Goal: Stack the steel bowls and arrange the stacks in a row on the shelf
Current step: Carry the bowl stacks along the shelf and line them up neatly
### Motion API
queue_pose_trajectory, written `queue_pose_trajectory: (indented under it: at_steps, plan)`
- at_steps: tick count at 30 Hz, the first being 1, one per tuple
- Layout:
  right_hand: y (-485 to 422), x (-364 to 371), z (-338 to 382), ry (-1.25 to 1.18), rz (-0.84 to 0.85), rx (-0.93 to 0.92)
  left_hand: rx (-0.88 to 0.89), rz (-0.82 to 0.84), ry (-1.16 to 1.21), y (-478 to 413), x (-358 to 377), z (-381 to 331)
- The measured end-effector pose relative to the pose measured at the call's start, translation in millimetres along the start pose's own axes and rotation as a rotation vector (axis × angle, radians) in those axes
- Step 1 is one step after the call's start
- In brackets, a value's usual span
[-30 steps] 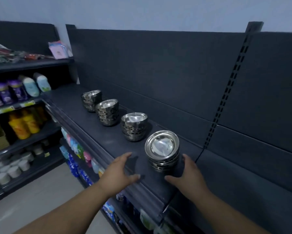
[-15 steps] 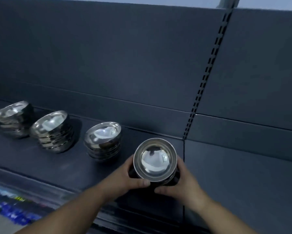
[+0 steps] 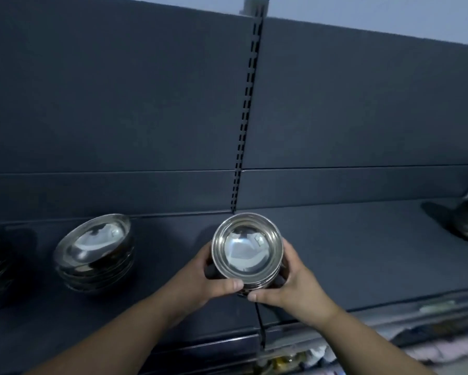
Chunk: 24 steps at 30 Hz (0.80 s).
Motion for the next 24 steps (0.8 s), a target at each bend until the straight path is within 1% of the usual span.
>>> queue_pose_trajectory:
  at_steps: [4, 6, 9, 12, 14, 16, 20, 24]
  plan:
    - [29, -53, -9, -0.002, -0.094, 0.035, 0.002, 0.083, -0.046, -21, 53, -8]
    - [46, -83, -13, -0.014, -0.114, 0.041, 0.001, 0.106, -0.047, -30, 84, -13]
    - [74, -133, -23, -0.067, -0.099, 0.056, -0.016, 0.141, -0.049, -41, 136, -19]
    - [105, -187, -37, -0.170, -0.051, 0.072, -0.002, 0.195, 0.009, -52, 199, -24]
    - [126, -227, -50, -0.259, -0.077, 0.113, -0.001, 0.219, 0.013, -58, 244, -27]
    - [143, -269, -63, -0.307, -0.142, 0.148, 0.004, 0.214, 0.023, -66, 288, -29]
    - [170, -340, -85, -0.323, -0.227, 0.179, 0.056, 0.194, 0.060, -86, 365, -32]
    - [184, -393, -108, -0.353, -0.300, 0.195, 0.084, 0.162, 0.098, -110, 420, -36]
Point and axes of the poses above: each hand's wrist, its own y-axis away from the middle knuckle, its own x-axis out of the palm, z = x × y, the point moved 9 cm from there along -y, towards the middle knuckle, and after that the axes turned 1 degree about y, right-handed, at the moved point
